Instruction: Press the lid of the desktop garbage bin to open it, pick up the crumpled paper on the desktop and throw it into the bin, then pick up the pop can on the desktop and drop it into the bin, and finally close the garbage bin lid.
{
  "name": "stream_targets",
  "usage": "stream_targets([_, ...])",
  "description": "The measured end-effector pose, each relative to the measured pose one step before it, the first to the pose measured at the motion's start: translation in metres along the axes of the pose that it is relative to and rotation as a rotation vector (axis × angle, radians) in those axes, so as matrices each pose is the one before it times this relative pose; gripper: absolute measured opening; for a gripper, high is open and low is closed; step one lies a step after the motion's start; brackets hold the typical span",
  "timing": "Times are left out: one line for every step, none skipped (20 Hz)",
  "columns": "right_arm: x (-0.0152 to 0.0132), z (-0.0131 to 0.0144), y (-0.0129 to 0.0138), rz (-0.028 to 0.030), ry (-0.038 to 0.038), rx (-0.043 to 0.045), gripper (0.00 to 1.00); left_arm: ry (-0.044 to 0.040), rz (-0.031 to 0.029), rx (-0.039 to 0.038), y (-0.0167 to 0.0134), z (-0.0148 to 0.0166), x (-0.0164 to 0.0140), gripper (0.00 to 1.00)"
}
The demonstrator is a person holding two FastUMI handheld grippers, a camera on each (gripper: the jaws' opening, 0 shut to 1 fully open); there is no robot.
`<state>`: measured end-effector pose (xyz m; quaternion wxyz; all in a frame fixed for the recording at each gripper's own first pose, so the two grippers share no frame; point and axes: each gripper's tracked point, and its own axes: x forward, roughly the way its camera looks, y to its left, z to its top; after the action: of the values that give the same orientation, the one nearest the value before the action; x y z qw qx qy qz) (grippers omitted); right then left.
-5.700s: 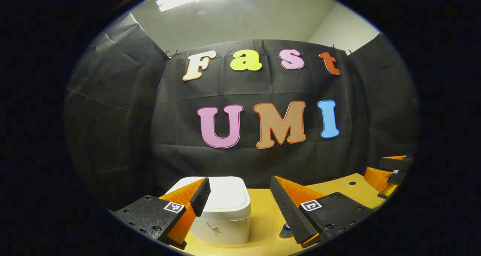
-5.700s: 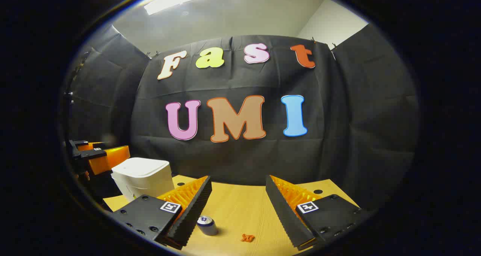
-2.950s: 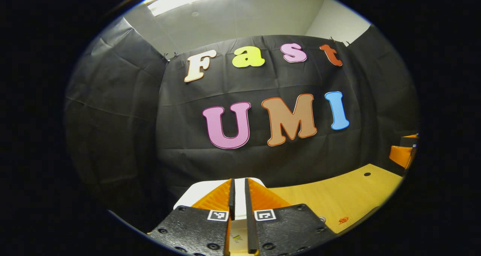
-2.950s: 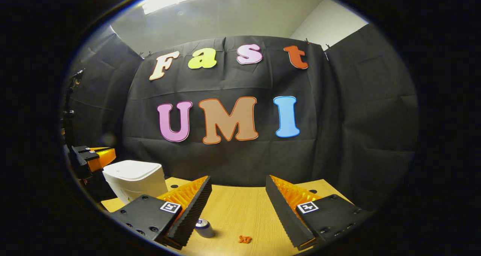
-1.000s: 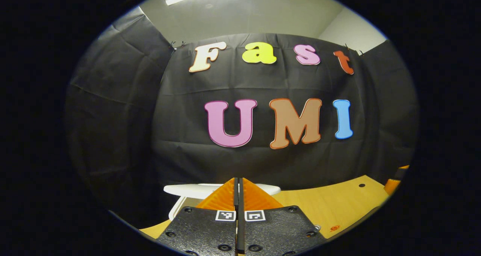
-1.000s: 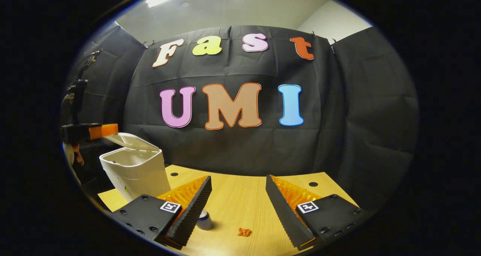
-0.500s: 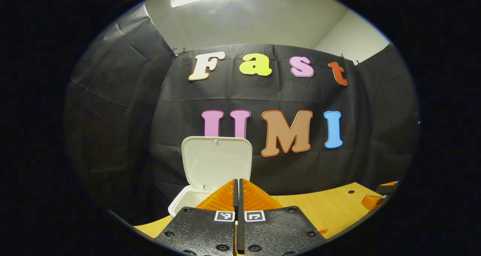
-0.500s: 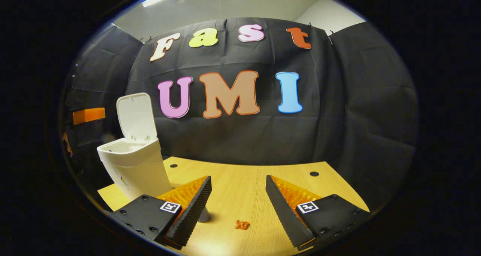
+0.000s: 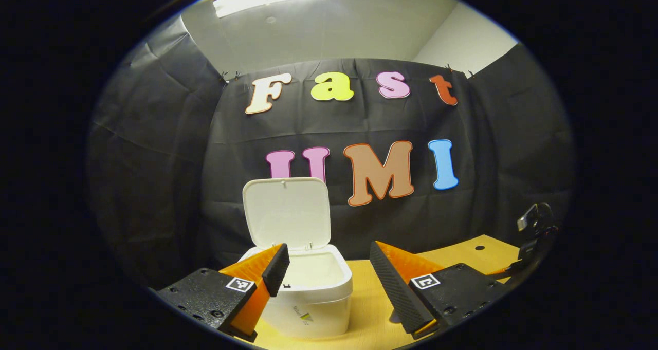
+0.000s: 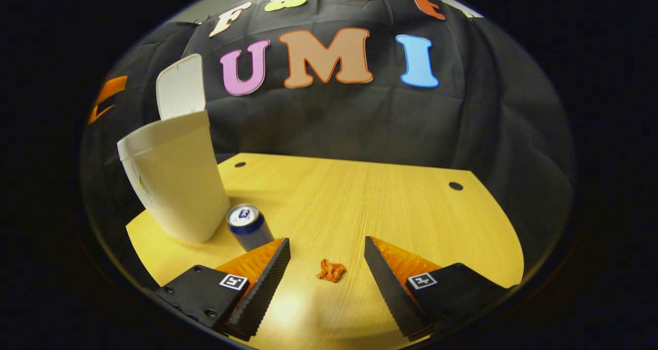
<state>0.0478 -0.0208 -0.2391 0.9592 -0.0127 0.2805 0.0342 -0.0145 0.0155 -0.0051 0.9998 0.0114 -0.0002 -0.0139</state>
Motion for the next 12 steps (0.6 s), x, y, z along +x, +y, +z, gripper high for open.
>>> stream_targets([0.01027,-0.00756,0.00012,0.00808,0.03066,-0.00232,0.97,0.00309,0.01495,0.00645,0.00369,-0.00096,-0.00057,0.94])
stream_targets([0.00772,-0.00842,-0.00011,0.00487,0.03028,-0.00185,0.97,0.00104,0.01394,0.00873,0.00319,-0.00110,0.00077,0.94])
stream_targets([0.00755,-0.00792,0.00071,0.00601,0.03904,-0.00200,0.97,0.00093,0.01496,0.01018,0.00274,0.00034,0.00035,0.94])
stream_targets([0.01218,-0.00851,0.00218,0.00493,0.04077,-0.00255,0.99,0.00257,0.01733,0.00964,0.00618,-0.00208,-0.00159,0.94])
stream_targets([0.00897,-0.00480,0.00072,0.00707,0.03464,-0.00169,0.98,0.00155,0.01293,0.00643,0.00622,0.00005,-0.00213,0.94])
stream_targets([0.00939,-0.00412,-0.00069,0.00219,0.03062,-0.00093,0.98,0.00111,0.01265,0.00440,0.00435,-0.00029,-0.00267,0.94])
stream_targets([0.00527,-0.00144,-0.00219,-0.00036,0.01931,-0.00057,0.98,0.00191,0.01358,0.00425,0.00414,-0.00082,-0.00112,0.94])
stream_targets([0.00614,-0.00254,-0.00385,-0.00559,0.01957,0.00109,0.99,0.00686,0.01395,0.00613,0.00420,-0.00122,0.00000,0.94])
stream_targets([0.00376,-0.00061,-0.00319,-0.00218,0.01865,0.00555,0.96,0.00763,0.01345,0.00785,0.00458,-0.00224,-0.00089,0.94])
stream_targets([0.00296,-0.00288,-0.00171,-0.00197,0.01556,0.01047,0.84,0.00831,0.01214,0.00841,0.00409,-0.00328,-0.00096,0.95])
stream_targets([0.00375,-0.00207,-0.00004,0.00453,0.02058,0.01195,0.77,0.00647,0.01122,0.00651,0.00423,-0.00161,-0.00082,0.95])
stream_targets([0.00386,-0.00538,0.00182,0.00339,0.02679,0.01005,0.68,0.00502,0.01127,0.00359,0.00416,-0.00151,-0.00122,0.95])
